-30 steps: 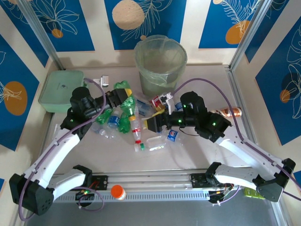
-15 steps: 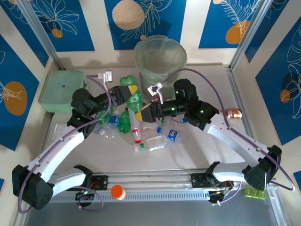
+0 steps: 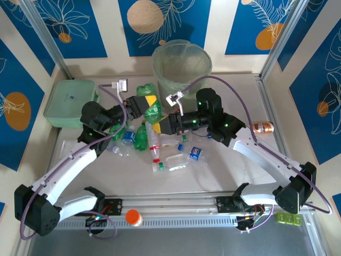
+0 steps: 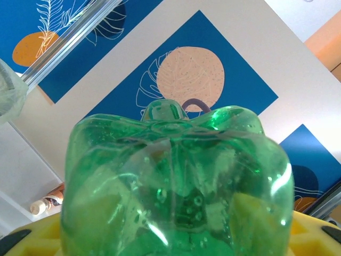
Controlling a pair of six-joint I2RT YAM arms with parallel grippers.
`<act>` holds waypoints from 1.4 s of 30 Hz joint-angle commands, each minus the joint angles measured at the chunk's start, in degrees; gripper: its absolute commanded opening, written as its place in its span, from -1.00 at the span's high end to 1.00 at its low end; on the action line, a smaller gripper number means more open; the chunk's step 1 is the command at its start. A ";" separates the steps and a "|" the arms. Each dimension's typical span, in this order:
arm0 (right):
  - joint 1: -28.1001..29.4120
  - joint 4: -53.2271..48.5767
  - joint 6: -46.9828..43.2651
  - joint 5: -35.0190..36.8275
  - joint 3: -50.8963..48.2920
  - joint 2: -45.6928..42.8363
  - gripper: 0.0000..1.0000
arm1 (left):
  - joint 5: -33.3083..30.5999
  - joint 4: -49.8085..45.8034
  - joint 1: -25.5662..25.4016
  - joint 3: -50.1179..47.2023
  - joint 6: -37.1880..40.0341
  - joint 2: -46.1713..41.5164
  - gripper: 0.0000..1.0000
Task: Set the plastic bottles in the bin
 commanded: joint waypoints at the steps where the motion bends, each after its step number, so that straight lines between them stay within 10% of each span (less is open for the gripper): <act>1: 1.16 3.04 -0.01 -1.19 -0.06 -0.53 0.67 | 0.88 1.78 -0.86 0.33 1.24 0.37 0.45; 8: 0.03 0.09 -0.91 0.74 0.60 -2.12 0.86 | -0.52 -2.23 -0.86 -0.02 5.10 -1.69 -0.13; 14: -4.29 -6.39 -3.27 3.46 2.05 -4.30 0.87 | -12.83 -28.73 -0.78 5.16 24.02 -10.10 -0.74; 20: -11.36 -20.22 -9.17 11.81 11.52 -2.07 0.89 | -25.72 -44.24 -0.78 8.02 35.29 -14.92 -0.75; 42: -21.19 -49.93 -22.29 41.65 68.65 44.74 1.00 | -32.02 -61.35 -0.78 8.59 39.14 -9.59 -0.69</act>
